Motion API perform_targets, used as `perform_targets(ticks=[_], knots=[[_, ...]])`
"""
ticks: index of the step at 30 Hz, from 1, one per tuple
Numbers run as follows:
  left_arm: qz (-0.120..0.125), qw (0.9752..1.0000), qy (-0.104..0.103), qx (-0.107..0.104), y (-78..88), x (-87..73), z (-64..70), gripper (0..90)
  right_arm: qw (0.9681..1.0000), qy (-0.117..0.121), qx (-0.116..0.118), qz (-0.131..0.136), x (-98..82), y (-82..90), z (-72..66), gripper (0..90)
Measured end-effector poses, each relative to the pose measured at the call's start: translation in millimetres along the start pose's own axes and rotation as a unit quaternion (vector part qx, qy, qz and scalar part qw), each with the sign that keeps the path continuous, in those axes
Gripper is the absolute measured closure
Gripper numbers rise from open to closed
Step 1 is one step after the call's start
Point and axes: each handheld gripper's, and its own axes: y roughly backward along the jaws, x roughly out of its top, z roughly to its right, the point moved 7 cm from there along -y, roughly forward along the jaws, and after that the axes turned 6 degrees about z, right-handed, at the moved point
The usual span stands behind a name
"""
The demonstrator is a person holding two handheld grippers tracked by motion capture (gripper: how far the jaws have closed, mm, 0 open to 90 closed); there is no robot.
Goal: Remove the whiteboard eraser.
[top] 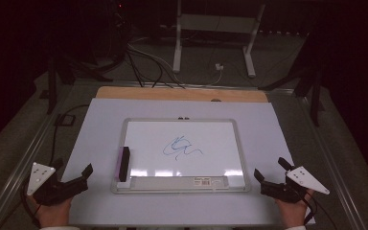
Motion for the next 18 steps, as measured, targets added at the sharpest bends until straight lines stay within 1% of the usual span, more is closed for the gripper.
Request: perform_targets(ticks=[3, 5, 9, 13, 18], knots=[[0.000, 1.0000, -0.002, -0.004, -1.5, 3.1, 0.0, 1.0, 1.0000, -0.003, 0.000, -0.001, -0.5, -0.4, 0.4, 0.5], [-0.001, 1.0000, 0.002, -0.008, -3.5, 4.1, -0.1, 1.0, 1.0000, -0.003, 0.000, -0.002, -0.6, -0.5, 0.4, 0.5], [-0.010, 0.9998, -0.001, -0.016, -9.1, 3.8, 1.5, 0.8, 1.0000, 0.000, -0.001, -0.004, -1.0, -1.2, 0.2, 0.5], [-0.018, 0.9996, -0.006, -0.023, -15.4, 3.3, 4.6, 0.6, 1.0000, -0.003, -0.001, -0.006, -1.4, -1.4, 0.2, 0.5], [-0.026, 0.9992, -0.004, -0.031, -21.7, 1.1, 7.3, 0.6, 1.0000, -0.003, -0.002, -0.008, -1.3, -0.9, 0.9, 0.5]])
